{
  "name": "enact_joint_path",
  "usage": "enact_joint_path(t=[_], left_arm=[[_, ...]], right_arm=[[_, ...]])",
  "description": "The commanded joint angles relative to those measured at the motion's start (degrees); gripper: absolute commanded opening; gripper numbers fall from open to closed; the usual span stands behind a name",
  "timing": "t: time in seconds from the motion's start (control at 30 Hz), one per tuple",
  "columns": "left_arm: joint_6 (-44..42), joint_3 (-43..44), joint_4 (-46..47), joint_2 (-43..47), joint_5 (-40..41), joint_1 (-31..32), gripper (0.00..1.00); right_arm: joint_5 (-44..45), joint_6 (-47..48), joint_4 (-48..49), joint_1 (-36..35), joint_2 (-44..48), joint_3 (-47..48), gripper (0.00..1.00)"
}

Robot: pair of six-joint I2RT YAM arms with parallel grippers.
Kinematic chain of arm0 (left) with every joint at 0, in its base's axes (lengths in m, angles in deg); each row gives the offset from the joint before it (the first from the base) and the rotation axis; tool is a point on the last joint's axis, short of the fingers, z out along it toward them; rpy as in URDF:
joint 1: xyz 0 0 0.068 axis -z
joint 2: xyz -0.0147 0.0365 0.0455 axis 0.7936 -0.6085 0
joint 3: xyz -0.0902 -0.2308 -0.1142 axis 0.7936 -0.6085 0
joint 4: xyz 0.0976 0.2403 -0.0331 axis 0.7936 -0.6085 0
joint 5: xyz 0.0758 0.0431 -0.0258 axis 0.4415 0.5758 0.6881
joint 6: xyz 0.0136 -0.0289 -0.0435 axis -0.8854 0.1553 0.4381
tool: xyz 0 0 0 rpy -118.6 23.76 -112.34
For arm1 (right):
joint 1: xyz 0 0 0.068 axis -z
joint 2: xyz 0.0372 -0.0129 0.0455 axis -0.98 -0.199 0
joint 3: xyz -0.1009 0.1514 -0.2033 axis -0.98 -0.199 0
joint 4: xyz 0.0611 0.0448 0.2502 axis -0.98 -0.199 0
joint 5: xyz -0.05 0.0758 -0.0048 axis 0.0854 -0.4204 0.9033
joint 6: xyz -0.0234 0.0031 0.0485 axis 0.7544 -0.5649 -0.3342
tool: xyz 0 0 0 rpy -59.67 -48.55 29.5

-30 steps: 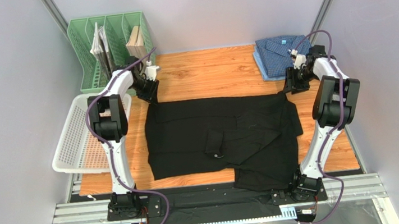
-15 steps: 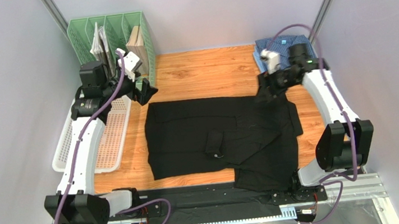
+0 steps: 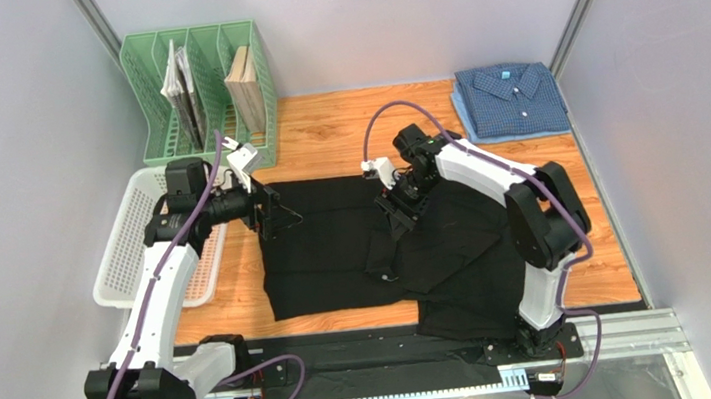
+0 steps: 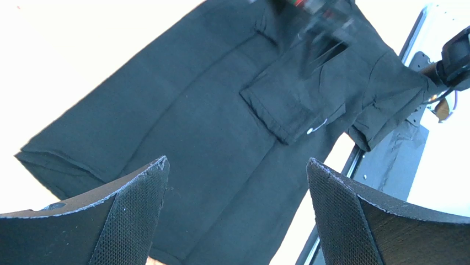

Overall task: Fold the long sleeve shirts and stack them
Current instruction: Fold the shirt

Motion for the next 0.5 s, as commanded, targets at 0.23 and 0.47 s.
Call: enact_joint_path(t=[0.23, 0.47], left_arm=[[-0.6, -2.3, -2.3, 3.3, 29.6, 24.4, 0.87], [4.3, 6.3, -0.5, -13.8, 54.3, 51.9, 0.95]], right_arm=[[-4.2, -6.5, 2.1, 3.5, -3.1, 2.2, 0.59], [-14.1, -12.2, 2.2, 16.0, 2.0, -2.4, 0.59]])
